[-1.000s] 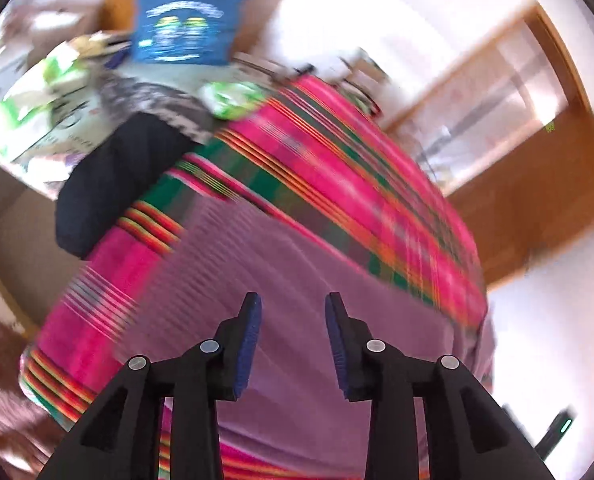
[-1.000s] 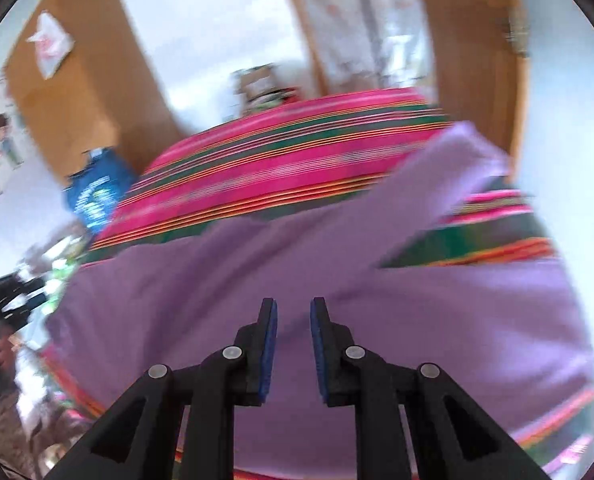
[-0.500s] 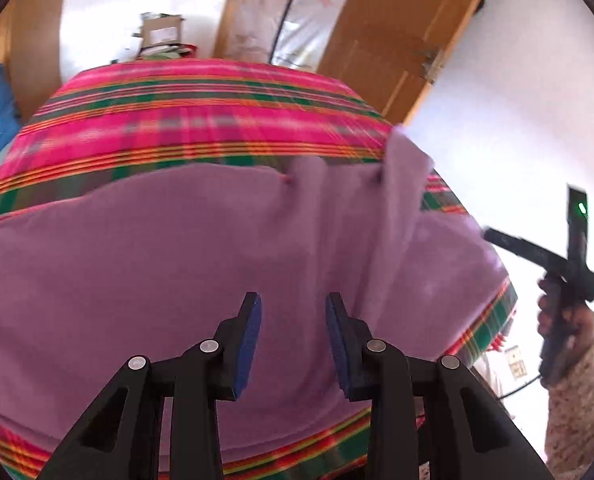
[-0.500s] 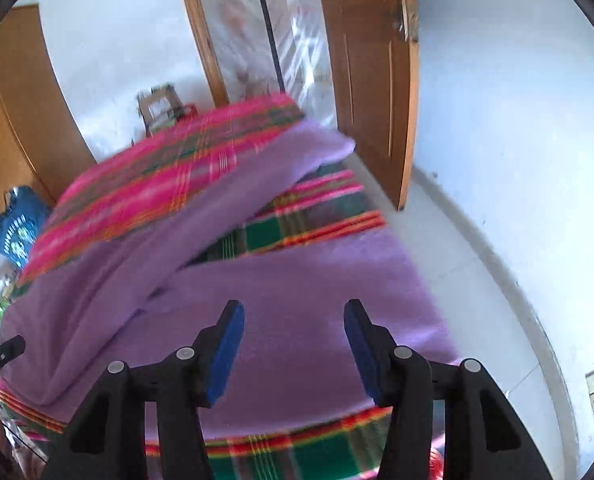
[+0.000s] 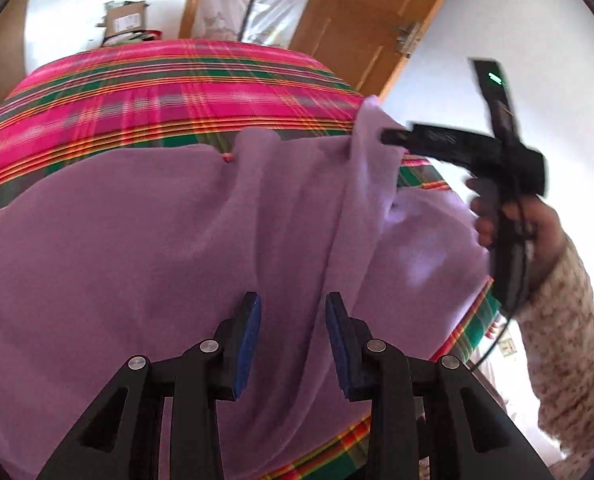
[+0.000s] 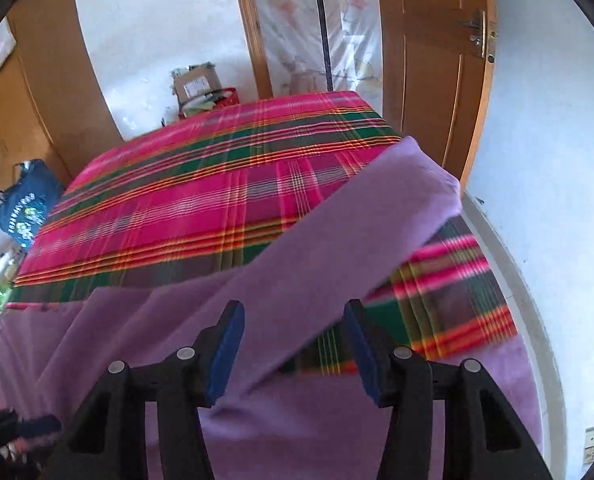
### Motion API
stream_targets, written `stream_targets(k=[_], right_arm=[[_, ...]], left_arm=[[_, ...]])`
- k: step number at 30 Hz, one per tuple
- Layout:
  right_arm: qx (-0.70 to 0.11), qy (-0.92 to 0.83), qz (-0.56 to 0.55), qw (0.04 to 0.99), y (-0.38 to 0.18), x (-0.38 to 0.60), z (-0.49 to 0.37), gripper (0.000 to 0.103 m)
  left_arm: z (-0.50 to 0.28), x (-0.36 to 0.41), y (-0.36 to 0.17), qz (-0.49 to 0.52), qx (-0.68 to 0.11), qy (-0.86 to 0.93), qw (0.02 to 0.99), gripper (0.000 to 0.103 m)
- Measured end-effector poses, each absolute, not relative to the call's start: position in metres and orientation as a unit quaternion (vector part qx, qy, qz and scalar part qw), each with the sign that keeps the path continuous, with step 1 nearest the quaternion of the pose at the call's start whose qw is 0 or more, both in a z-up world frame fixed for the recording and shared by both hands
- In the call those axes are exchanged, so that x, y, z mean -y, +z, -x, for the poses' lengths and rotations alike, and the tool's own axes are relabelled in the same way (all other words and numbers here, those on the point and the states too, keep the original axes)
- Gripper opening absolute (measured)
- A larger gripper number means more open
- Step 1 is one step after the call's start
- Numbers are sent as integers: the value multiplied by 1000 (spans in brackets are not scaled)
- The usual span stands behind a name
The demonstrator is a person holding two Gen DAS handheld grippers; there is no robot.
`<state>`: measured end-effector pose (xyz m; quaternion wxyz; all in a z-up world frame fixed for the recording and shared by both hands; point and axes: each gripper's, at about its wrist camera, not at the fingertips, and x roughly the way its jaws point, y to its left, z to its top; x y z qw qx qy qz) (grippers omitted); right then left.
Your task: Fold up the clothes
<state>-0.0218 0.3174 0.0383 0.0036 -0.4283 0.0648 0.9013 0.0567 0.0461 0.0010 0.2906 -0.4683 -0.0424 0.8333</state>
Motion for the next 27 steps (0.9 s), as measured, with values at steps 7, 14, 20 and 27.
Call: stream_targets(k=[7, 14, 20, 27], right_arm=[[-47, 892, 449, 22, 28, -301, 63, 53], [-32, 877, 478, 42, 16, -292, 88, 52], [-34, 873, 482, 67, 12, -298, 89, 32], [-47, 882, 466, 62, 18, -307, 83, 7]], left_arm=[[-53, -50, -6, 483, 50, 812, 323, 34], [-53, -51, -6, 482, 54, 810, 330, 34], [-53, -50, -6, 481, 56, 809, 332, 34], [-52, -53, -7, 478, 52, 813, 328, 34]])
